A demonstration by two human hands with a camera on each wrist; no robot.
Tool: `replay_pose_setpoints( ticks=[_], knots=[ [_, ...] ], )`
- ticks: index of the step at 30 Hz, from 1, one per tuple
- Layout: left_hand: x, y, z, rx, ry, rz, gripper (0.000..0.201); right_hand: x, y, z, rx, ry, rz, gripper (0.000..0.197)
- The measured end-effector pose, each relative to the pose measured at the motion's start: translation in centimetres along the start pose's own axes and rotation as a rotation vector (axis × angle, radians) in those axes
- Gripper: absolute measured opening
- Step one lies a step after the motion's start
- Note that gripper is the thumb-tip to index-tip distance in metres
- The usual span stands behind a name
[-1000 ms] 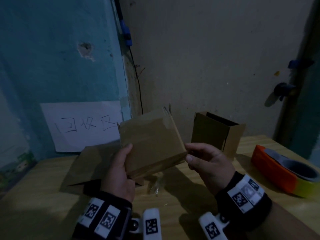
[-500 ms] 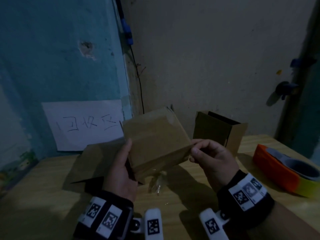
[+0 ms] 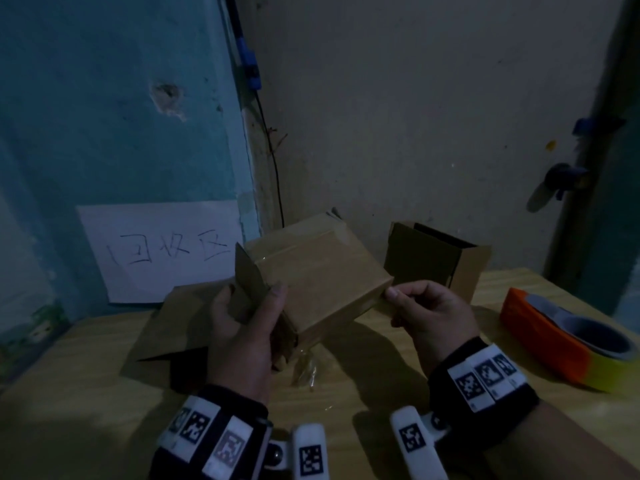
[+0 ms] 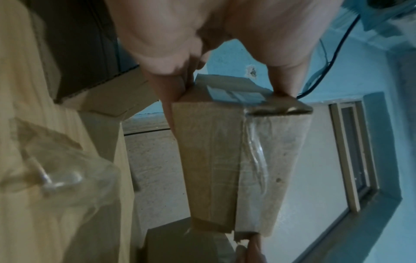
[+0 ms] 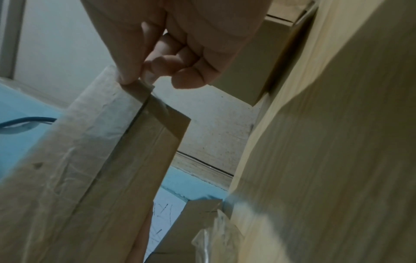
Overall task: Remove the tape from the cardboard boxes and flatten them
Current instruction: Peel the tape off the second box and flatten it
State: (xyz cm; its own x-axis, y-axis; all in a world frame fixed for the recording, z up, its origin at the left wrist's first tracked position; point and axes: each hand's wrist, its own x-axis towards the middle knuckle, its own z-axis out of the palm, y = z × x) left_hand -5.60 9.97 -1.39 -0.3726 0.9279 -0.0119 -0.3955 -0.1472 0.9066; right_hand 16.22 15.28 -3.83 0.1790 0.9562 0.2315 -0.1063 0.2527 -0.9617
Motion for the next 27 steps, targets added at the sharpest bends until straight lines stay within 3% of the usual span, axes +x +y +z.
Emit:
replay_pose_setpoints(
  ticks=[6,11,15,21,24,27],
  knots=[
    [-0.5,-0.6,0.6,-0.006,-0.012,0.017,0.125,-0.3,-0.2,0.1,0.044,-0.012,0.050,0.009],
    [-0.6,-0.7,0.7,-0.011,0.018,-0.004,0.142,-0.4,-0.6,-0.1,0.126,-0.080,0.086,0.006],
    [-0.7,-1.5,1.0,-0.006,-0.001,-0.022,0.121,-1.8,-0.6,0.9,-0.004,-0.276,0.063,0.007],
    [-0.8,-1.3,1.3,-0.087,0.056,-0.036,0.119,-2.3,-0.9,1.4,0.133,-0.348,0.063,0.012],
    [-0.7,-1.1,1.1,-0.140,0.087,-0.056,0.116,-2.2,-1.1,1.3,0.267,-0.318,0.146,0.028],
    [-0.6,-1.2,1.3,-0.167,0.081,-0.068,0.105,-1.9,-1.0,1.2,0.220,-0.229,0.173,0.042]
  ],
)
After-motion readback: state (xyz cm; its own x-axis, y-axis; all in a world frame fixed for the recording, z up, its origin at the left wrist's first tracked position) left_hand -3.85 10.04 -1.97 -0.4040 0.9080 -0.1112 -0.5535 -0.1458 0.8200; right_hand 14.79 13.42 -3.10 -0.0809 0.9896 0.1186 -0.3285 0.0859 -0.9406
